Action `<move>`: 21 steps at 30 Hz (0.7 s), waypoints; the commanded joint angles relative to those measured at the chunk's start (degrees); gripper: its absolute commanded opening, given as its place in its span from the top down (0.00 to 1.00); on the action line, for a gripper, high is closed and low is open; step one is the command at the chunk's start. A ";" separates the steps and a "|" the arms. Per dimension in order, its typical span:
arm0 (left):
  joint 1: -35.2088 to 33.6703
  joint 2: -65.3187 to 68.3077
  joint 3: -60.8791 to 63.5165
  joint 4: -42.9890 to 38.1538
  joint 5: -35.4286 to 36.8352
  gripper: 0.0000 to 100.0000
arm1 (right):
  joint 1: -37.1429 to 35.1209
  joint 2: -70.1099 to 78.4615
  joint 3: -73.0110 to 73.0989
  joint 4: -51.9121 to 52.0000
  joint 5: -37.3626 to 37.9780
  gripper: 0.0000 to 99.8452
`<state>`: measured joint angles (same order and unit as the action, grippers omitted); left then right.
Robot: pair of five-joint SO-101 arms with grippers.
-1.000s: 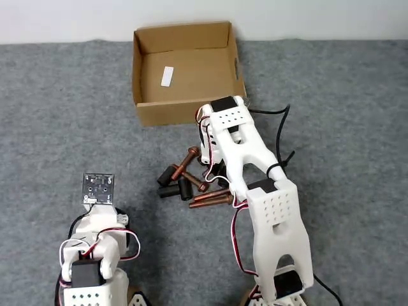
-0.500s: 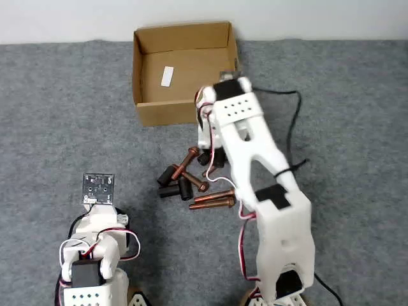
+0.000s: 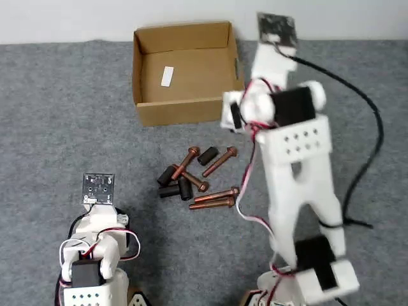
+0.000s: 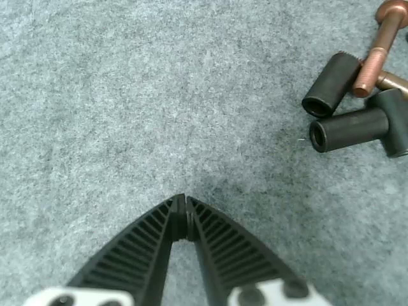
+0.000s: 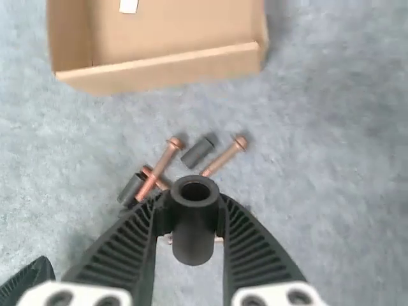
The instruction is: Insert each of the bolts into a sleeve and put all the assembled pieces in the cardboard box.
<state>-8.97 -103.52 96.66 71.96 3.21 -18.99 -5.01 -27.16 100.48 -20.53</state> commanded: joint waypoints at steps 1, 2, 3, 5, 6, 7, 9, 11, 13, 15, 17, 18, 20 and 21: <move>-0.09 -0.79 -0.31 0.18 -0.35 0.99 | 2.77 -10.68 9.32 2.42 0.35 0.99; 0.00 -0.79 -0.31 0.18 -0.35 0.99 | 3.30 -13.05 12.57 2.42 0.35 0.99; 0.00 -0.79 -0.31 0.18 -0.35 0.99 | 3.74 -15.43 15.82 2.42 0.35 0.99; 0.00 -0.79 -0.31 -0.09 -0.35 0.99 | 4.26 -20.09 22.24 2.33 0.35 0.99; 0.00 -0.79 -0.31 -0.35 -0.35 0.99 | 4.26 -22.37 25.14 2.33 0.44 0.99; -0.09 -0.79 -0.31 -0.97 -0.44 0.99 | 4.26 -24.48 28.04 2.33 0.44 0.99; -0.44 -0.79 -0.84 -3.43 -0.44 0.99 | 4.26 -28.44 32.79 2.33 0.26 0.99; -0.53 -0.79 -2.51 -6.68 -0.09 0.99 | 4.26 -31.78 36.75 2.33 0.26 0.99; -0.53 -0.79 -6.20 -7.65 -0.09 0.99 | 4.26 -34.68 40.18 2.33 0.26 0.99; -0.18 -0.79 -10.24 -7.65 0.00 0.99 | 4.26 -36.79 42.64 2.33 0.26 0.99; -0.18 -0.79 -13.85 -7.65 -0.26 0.99 | 4.26 -38.64 44.40 2.33 0.18 0.99; -0.18 -0.70 -15.34 -7.65 -0.35 0.99 | 4.35 -39.43 45.01 2.24 0.18 0.99; -0.09 -0.70 -17.45 -7.65 -0.35 0.99 | 5.32 -40.84 46.33 2.24 0.18 0.99; -0.09 -0.70 -18.42 -7.65 -0.35 0.99 | 6.29 -41.27 46.86 2.24 0.18 0.99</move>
<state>-8.97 -103.52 83.12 65.80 3.21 -14.86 -43.52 19.43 100.57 -20.35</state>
